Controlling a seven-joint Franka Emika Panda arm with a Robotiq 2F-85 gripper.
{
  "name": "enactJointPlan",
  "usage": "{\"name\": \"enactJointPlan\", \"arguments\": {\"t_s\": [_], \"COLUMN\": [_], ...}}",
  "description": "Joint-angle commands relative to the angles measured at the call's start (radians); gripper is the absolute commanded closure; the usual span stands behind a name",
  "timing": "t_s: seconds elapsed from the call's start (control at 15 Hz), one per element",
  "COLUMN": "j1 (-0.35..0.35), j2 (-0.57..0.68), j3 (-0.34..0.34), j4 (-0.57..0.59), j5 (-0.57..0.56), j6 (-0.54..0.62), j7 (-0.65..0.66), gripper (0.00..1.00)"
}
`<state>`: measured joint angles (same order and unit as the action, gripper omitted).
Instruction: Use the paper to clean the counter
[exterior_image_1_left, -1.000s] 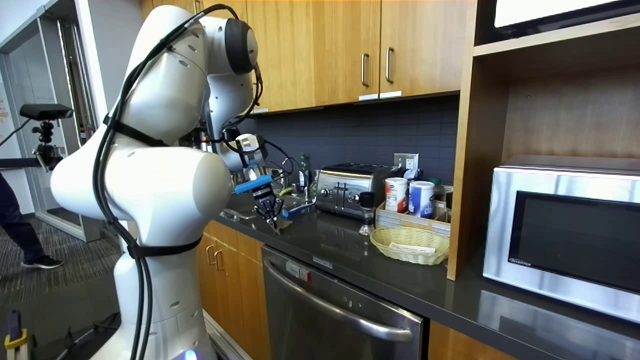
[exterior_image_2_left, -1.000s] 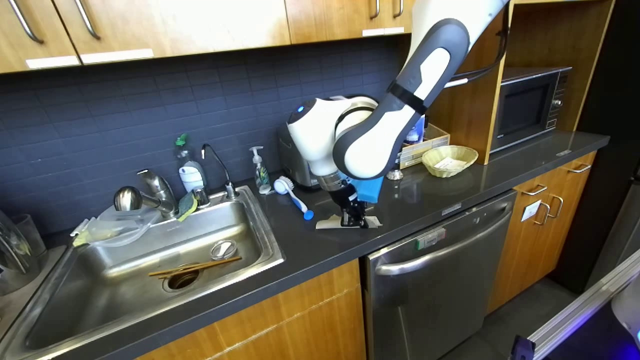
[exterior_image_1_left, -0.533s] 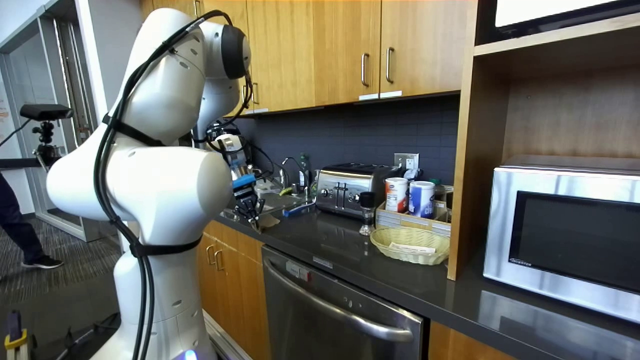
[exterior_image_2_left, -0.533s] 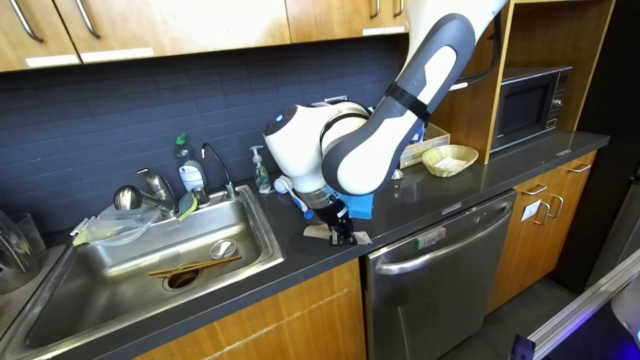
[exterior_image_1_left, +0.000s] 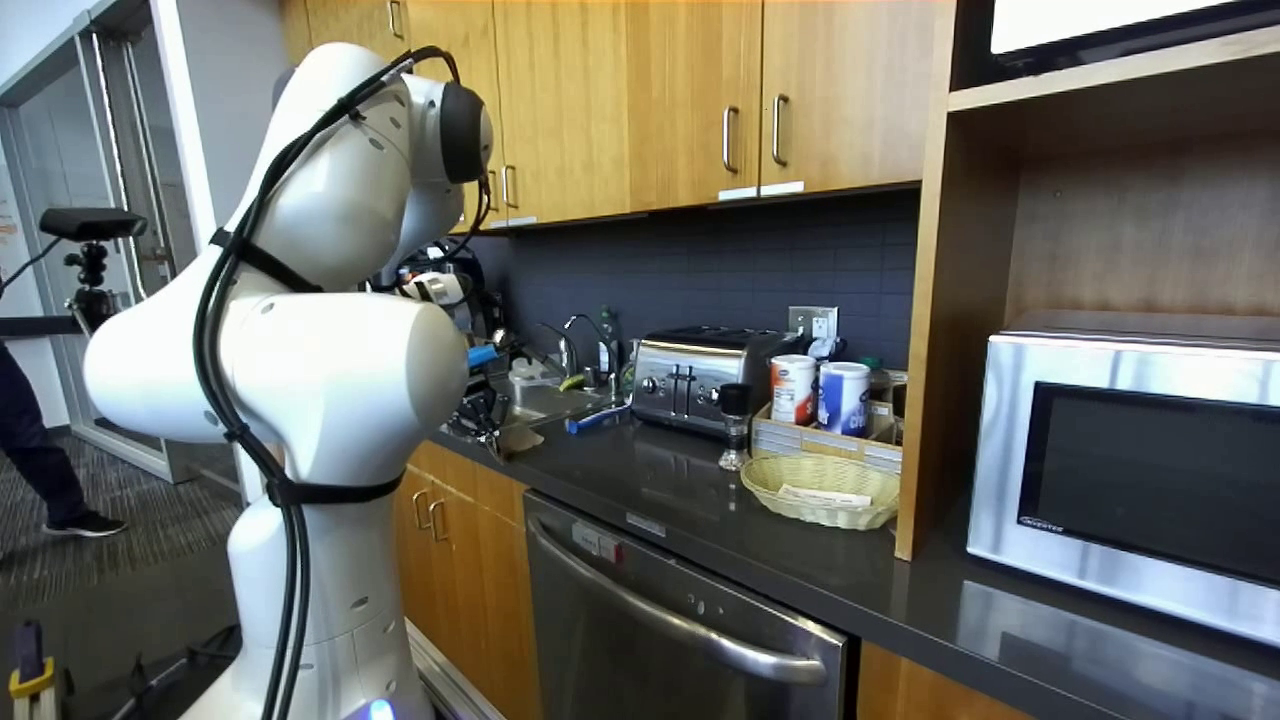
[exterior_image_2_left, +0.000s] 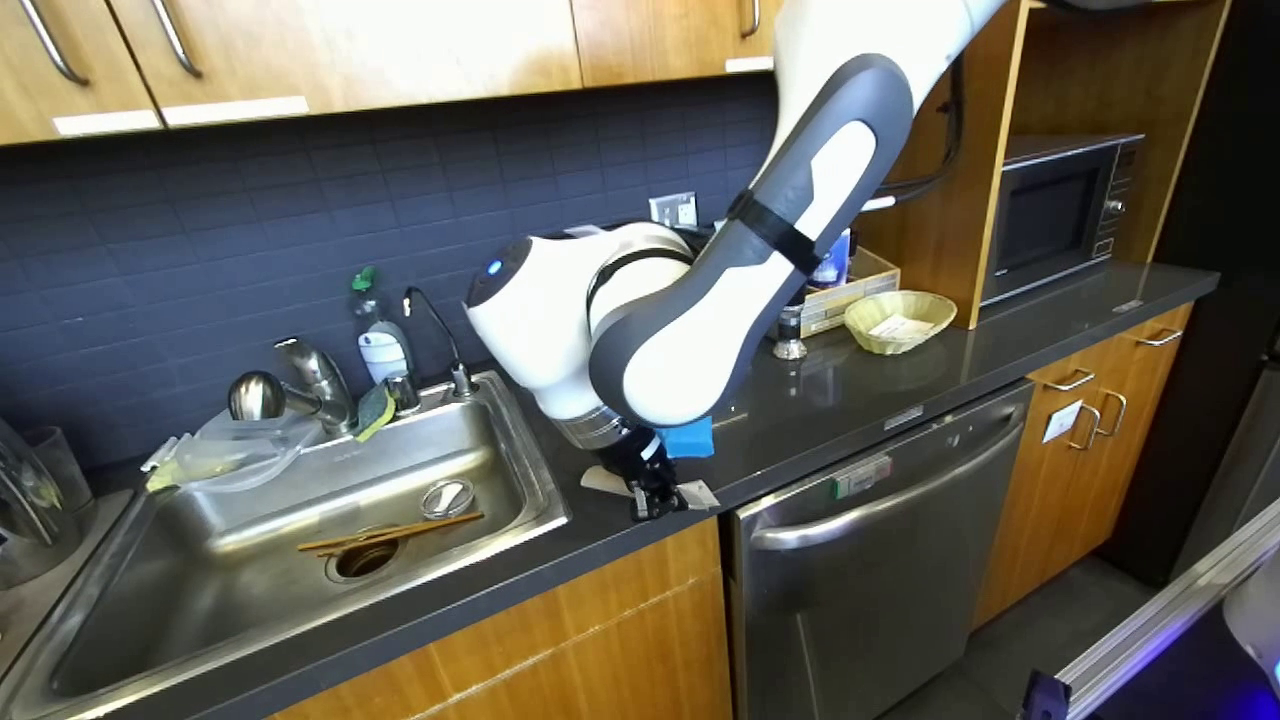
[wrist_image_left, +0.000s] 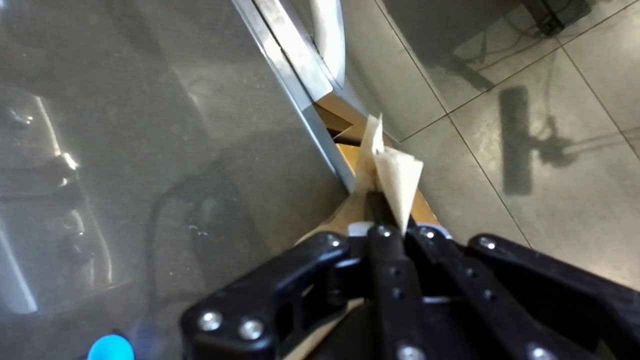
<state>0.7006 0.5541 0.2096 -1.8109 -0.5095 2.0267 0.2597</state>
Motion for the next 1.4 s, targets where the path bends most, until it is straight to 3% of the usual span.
{"name": "enactJointPlan", "arguments": {"t_s": [0.0, 0.33, 0.6, 1.33], "j1": [0.025, 0.024, -0.007, -0.187], "j2": [0.055, 0.063, 0.02, -0.103], "j3": [-0.006, -0.013, -0.023, -0.02], "j4": [0.102, 0.16, 0.139, 0.014], "j5": [-0.019, -0.036, -0.055, -0.036], "j6": [-0.09, -0.187, -0.191, -0.115], "j7": [-0.083, -0.191, -0.207, -0.165], "gripper": [0.99, 0.99, 0.99, 0.99]}}
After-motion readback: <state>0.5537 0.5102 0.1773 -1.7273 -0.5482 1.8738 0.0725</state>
